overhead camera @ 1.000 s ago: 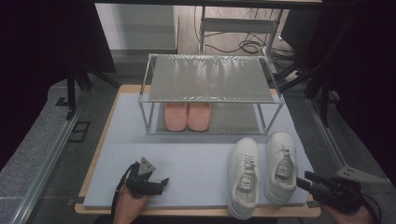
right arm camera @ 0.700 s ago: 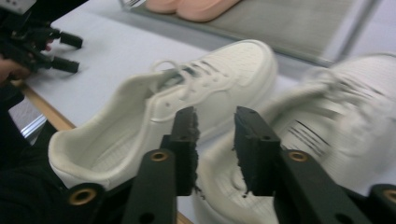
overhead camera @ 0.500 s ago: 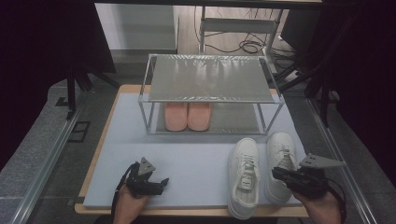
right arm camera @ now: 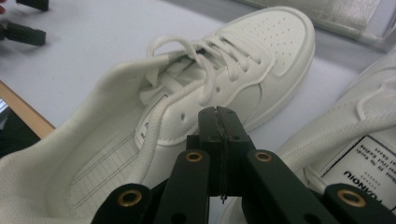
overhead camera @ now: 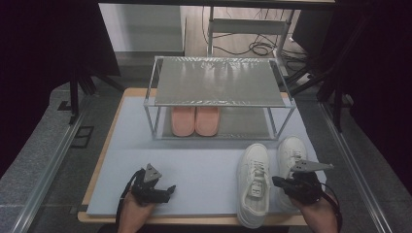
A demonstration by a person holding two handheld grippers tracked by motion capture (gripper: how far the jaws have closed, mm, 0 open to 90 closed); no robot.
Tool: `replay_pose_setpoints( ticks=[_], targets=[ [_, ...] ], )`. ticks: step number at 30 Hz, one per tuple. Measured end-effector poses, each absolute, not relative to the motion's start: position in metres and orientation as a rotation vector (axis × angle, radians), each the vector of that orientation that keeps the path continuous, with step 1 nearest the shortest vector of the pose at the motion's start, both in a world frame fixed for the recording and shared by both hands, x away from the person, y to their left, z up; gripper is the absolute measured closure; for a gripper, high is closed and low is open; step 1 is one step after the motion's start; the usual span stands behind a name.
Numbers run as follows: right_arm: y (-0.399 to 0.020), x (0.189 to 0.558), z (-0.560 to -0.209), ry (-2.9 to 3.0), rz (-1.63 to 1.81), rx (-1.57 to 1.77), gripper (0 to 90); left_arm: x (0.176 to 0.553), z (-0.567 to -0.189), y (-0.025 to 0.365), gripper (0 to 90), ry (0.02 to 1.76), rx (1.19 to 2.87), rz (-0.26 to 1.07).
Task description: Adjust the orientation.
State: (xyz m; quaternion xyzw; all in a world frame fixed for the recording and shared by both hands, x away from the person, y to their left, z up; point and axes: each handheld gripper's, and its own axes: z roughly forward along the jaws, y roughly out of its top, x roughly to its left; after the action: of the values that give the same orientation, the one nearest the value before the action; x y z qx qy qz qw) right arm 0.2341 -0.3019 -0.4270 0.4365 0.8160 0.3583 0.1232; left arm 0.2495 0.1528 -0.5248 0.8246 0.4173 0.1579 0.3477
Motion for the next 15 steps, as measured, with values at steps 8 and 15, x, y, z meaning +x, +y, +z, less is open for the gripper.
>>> replay_pose_setpoints(
  ticks=[8,15],
  targets=[
    [-0.3,0.233,-0.435,2.377,0.988,1.321,90.0,0.249,-0.525,0.153,13.8,1.083,2.138,0.41],
    [-0.289,0.233,-0.436,2.387,0.917,1.319,90.0,0.249,-0.525,0.153,13.8,1.084,2.137,0.41]
  ],
)
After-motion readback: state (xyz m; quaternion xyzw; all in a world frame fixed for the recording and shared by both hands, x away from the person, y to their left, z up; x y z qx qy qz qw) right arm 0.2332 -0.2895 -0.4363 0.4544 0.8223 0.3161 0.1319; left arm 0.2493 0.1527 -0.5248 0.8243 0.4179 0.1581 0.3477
